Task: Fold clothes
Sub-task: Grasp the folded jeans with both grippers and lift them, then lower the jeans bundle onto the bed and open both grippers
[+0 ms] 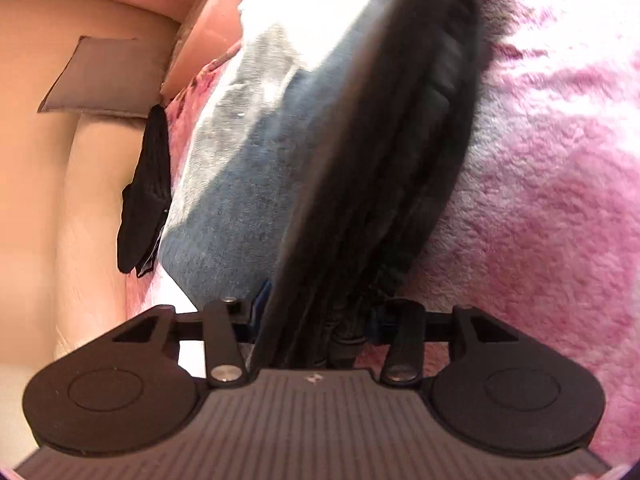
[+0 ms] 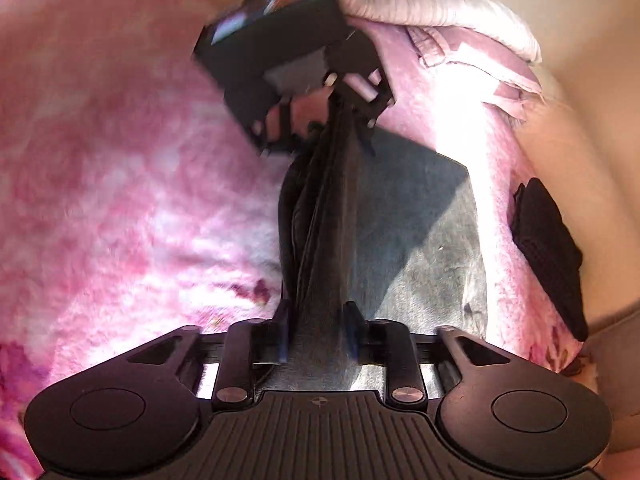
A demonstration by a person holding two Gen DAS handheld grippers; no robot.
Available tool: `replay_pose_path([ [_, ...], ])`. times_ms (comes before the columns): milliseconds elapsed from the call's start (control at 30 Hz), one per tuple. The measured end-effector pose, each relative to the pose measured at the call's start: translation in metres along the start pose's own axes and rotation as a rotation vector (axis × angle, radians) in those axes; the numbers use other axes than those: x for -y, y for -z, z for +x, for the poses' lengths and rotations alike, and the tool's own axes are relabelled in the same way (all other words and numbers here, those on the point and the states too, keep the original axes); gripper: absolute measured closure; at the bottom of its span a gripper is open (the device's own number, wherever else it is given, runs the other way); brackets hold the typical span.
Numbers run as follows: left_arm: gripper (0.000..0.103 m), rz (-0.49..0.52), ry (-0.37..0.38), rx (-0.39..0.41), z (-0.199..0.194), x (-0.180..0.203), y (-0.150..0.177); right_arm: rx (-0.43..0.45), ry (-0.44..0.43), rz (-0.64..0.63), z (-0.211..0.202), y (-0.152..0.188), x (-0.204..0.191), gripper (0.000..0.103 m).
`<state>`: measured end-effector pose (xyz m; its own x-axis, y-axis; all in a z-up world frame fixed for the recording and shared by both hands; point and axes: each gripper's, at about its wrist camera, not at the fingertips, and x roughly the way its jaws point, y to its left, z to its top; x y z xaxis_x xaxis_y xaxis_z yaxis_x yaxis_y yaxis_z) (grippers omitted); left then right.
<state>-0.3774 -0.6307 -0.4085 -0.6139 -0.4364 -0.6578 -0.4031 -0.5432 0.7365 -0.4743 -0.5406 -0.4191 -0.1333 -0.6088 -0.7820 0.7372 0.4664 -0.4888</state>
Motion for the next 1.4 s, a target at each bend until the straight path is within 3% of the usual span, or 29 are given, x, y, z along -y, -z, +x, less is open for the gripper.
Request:
replay_pose_path([
  [67, 0.062, -0.023, 0.010, -0.003, 0.001, -0.008, -0.005, -0.009, 0.022, 0.005, 0.010, 0.000, -0.002, 0.019],
  [233, 0.063, -0.047, 0.013, -0.007, -0.005, -0.011, -0.003, -0.029, 0.073, 0.024, 0.035, 0.002, -0.003, 0.019],
  [267, 0.062, -0.051, 0.006, -0.007, -0.009, -0.010, -0.001, -0.032, 0.083, 0.028, 0.040, 0.002, -0.003, 0.028],
  [300, 0.059, -0.052, 0.002, -0.004, -0.010, -0.008, -0.002, -0.036, 0.093, 0.031, 0.045, 0.002, -0.003, 0.053],
  [400, 0.046, -0.032, -0.019, -0.008, -0.005, 0.001, -0.003, -0.030, 0.078, 0.044, 0.044, 0.006, 0.009, 0.071],
  [533, 0.039, 0.028, -0.047, -0.007, 0.007, 0.010, -0.008, -0.017, 0.061, 0.036, 0.031, 0.010, 0.030, 0.075],
  [600, 0.056, 0.007, -0.039, -0.024, 0.010, 0.005, -0.013, -0.012, 0.048, 0.024, 0.026, 0.012, 0.040, 0.076],
  [700, 0.070, -0.045, -0.056, -0.044, 0.002, -0.008, -0.017, -0.004, 0.017, -0.014, 0.020, 0.010, 0.055, 0.078],
  [800, 0.072, -0.087, -0.096, -0.063, -0.017, -0.031, -0.015, 0.040, 0.003, -0.074, 0.001, -0.004, 0.074, 0.080],
  [967, 0.073, -0.178, -0.124, -0.161, -0.065, -0.066, 0.005, 0.139, -0.027, -0.157, -0.026, -0.037, 0.113, 0.081],
  [1100, 0.073, -0.246, -0.163, -0.356, -0.125, -0.068, 0.033, 0.295, -0.058, -0.276, -0.036, -0.076, 0.121, 0.081],
  [1167, 0.073, -0.294, -0.178, -0.474, -0.156, -0.061, 0.041, 0.391, -0.090, -0.349, -0.039, -0.093, 0.106, 0.081],
  [1267, 0.072, -0.404, -0.181, -0.656, -0.209, -0.016, 0.038, 0.524, -0.148, -0.449, -0.042, -0.112, 0.078, 0.081],
  [1400, 0.071, -0.588, -0.102, -0.847, -0.243, 0.075, -0.006, 0.621, -0.293, -0.572, -0.043, -0.104, 0.020, 0.080],
])
